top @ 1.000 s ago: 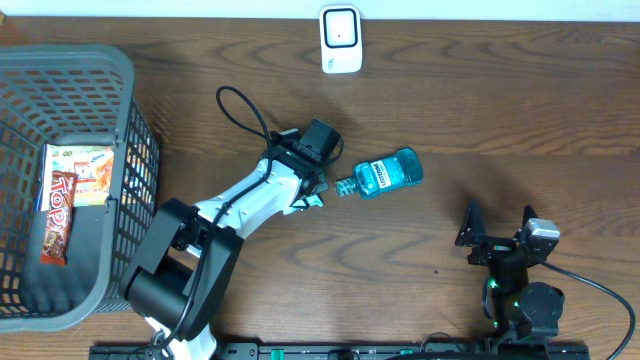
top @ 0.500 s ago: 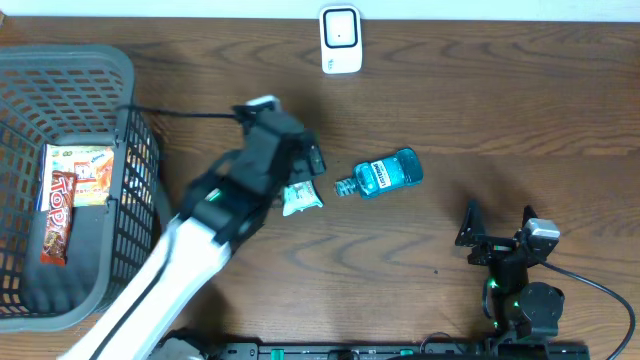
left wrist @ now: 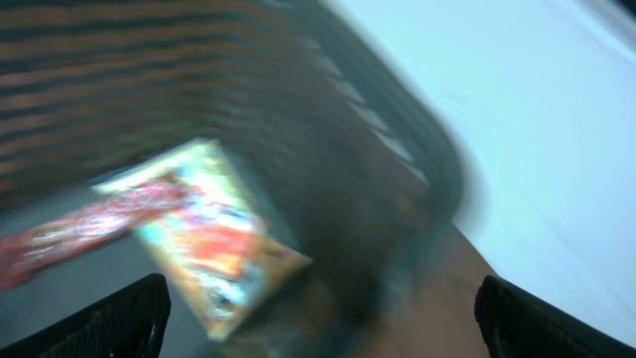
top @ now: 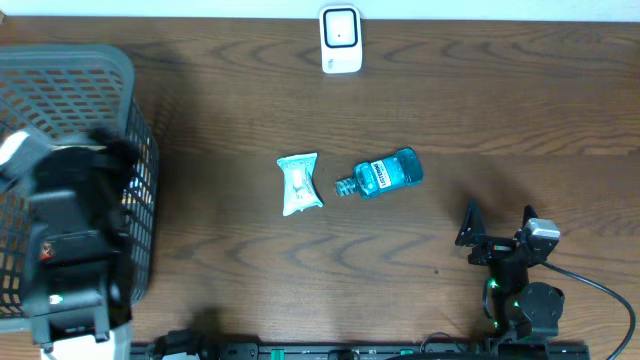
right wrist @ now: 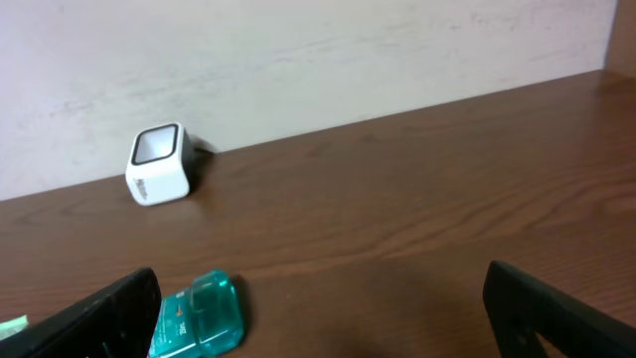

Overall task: Scan the item barcode
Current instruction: 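Release the wipes pack on the table and withdraw the left gripper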

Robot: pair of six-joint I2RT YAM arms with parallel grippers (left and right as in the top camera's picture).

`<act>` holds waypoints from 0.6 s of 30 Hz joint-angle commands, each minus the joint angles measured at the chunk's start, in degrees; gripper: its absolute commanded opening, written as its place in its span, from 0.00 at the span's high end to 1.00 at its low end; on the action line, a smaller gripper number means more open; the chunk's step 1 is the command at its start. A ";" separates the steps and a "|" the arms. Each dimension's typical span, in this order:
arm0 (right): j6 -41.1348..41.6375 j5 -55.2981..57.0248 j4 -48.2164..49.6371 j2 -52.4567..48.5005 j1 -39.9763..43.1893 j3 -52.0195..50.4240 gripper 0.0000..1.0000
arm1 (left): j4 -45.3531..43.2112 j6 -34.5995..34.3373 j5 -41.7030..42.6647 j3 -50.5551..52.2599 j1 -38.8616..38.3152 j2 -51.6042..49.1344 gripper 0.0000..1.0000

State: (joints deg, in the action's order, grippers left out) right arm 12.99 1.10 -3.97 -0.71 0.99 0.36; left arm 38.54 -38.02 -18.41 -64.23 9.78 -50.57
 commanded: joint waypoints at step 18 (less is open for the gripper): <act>0.07 0.26 -0.17 0.33 0.09 -0.04 0.01 | 6.82 -31.36 12.00 -0.39 30.34 -33.79 0.02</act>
State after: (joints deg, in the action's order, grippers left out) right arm 12.99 1.13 -3.97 -0.71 0.99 0.36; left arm 45.80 -64.14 -7.14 -64.23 39.81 -80.23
